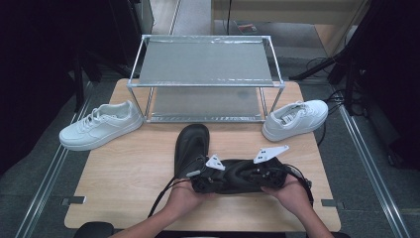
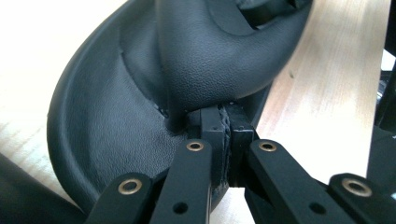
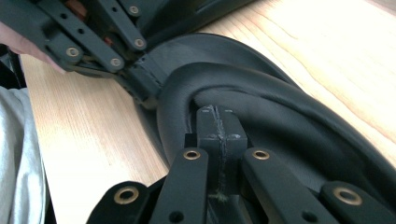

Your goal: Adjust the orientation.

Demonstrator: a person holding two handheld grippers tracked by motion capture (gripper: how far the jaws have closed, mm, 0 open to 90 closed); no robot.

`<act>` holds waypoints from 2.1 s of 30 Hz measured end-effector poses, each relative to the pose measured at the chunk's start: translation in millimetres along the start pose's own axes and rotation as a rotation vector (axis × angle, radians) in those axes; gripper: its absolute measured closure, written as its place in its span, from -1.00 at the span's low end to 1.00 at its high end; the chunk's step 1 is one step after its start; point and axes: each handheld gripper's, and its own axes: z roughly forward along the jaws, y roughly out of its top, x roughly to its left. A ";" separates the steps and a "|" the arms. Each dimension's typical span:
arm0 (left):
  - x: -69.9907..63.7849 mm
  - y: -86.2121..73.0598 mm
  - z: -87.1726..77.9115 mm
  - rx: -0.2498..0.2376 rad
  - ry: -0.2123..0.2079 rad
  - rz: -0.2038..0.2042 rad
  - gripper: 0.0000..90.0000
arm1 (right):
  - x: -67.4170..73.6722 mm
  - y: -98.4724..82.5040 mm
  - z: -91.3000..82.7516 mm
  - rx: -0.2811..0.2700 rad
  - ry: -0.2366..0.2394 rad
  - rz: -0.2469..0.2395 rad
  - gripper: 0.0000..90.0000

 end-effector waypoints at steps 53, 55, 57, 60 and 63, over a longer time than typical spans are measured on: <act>58.6 -6.7 -89.5 -0.149 -0.011 -0.104 0.12 | -58.6 8.1 8.4 -0.082 0.015 0.022 0.27; 61.9 -8.3 -92.5 -0.158 0.000 -0.115 0.11 | -58.1 9.0 10.8 -0.066 0.022 0.007 0.21; 63.7 -9.4 -95.0 -0.161 0.004 -0.123 0.11 | -56.9 9.7 12.9 -0.059 0.022 -0.006 0.20; 65.0 -11.5 -99.9 -0.162 0.018 -0.122 0.09 | -55.3 10.6 14.9 -0.047 0.008 -0.020 0.24; 66.7 -13.6 -104.0 -0.176 0.038 -0.113 0.08 | -54.7 10.5 14.3 -0.043 -0.006 -0.017 0.32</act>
